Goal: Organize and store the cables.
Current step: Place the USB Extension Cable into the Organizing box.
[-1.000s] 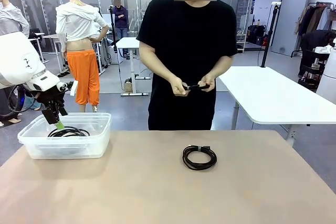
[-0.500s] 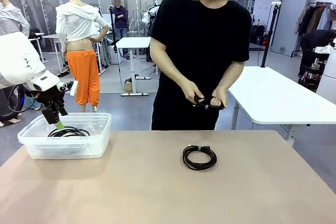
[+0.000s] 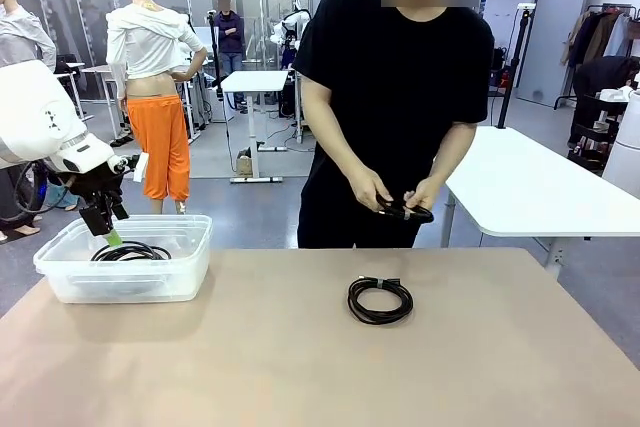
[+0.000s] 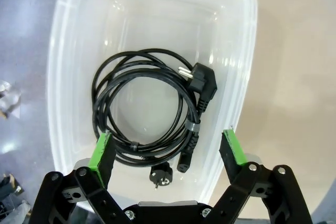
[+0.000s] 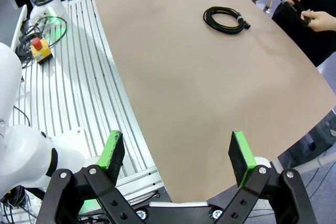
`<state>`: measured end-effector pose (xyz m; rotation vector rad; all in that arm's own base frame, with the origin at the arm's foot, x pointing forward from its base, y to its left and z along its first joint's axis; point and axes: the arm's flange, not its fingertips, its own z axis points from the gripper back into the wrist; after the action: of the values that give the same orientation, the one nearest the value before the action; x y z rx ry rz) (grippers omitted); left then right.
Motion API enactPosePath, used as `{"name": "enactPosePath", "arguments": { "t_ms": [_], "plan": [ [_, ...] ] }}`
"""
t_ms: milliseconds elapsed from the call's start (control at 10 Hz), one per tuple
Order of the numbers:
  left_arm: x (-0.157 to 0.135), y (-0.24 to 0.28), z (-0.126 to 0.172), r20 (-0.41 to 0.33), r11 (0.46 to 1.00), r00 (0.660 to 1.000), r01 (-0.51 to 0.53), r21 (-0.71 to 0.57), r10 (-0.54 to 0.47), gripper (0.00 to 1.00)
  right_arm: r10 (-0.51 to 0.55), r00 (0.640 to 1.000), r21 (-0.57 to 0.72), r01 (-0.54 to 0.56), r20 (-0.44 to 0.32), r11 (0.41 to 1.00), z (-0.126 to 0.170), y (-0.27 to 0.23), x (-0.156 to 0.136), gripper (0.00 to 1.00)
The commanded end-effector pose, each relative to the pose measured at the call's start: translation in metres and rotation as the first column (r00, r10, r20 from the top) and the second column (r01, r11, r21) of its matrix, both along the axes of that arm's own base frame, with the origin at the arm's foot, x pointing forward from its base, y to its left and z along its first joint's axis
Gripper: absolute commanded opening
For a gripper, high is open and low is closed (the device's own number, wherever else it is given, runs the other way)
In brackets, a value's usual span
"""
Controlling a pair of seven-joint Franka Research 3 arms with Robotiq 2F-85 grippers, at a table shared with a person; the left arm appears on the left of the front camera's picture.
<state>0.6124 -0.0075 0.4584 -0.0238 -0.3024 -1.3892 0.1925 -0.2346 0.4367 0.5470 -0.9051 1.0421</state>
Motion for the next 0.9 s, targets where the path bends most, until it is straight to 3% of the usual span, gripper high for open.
{"name": "enactPosePath", "arguments": {
  "t_ms": [0, 200, 400, 500, 600, 800],
  "plan": [
    [-0.037, 0.01, 0.046, 0.029, 0.996, 0.998, -0.045, -0.08, 0.048, 1.0, 0.005, 1.0, 0.003, -0.005, 0.021, 1.0, 0.001, -0.001, -0.001, 1.0],
    [-0.112, 0.019, 0.075, 0.038, 0.983, 0.993, -0.109, -0.146, 0.116, 1.0, 0.005, 1.0, 0.003, -0.005, 0.021, 1.0, 0.001, -0.001, -0.001, 1.0],
    [-0.18, 0.039, 0.086, -0.008, 0.947, 0.98, -0.196, -0.255, 0.201, 1.0, 0.005, 1.0, 0.003, -0.005, 0.021, 1.0, 0.001, -0.001, -0.001, 1.0],
    [-0.215, 0.043, 0.09, 0.015, 0.922, 0.972, -0.219, -0.319, 0.236, 1.0, 0.005, 1.0, 0.003, -0.005, 0.021, 1.0, 0.001, -0.001, -0.001, 1.0],
    [-0.245, 0.049, 0.085, -0.007, 0.889, 0.975, -0.204, -0.409, 0.22, 1.0, 0.005, 1.0, 0.003, -0.005, 0.021, 1.0, 0.001, -0.001, -0.001, 1.0],
    [-0.274, 0.073, 0.044, 0.07, 0.867, 0.988, -0.088, -0.49, 0.14, 1.0, 0.005, 1.0, 0.003, -0.005, 0.021, 1.0, 0.001, -0.001, -0.001, 1.0]
  ]
}}
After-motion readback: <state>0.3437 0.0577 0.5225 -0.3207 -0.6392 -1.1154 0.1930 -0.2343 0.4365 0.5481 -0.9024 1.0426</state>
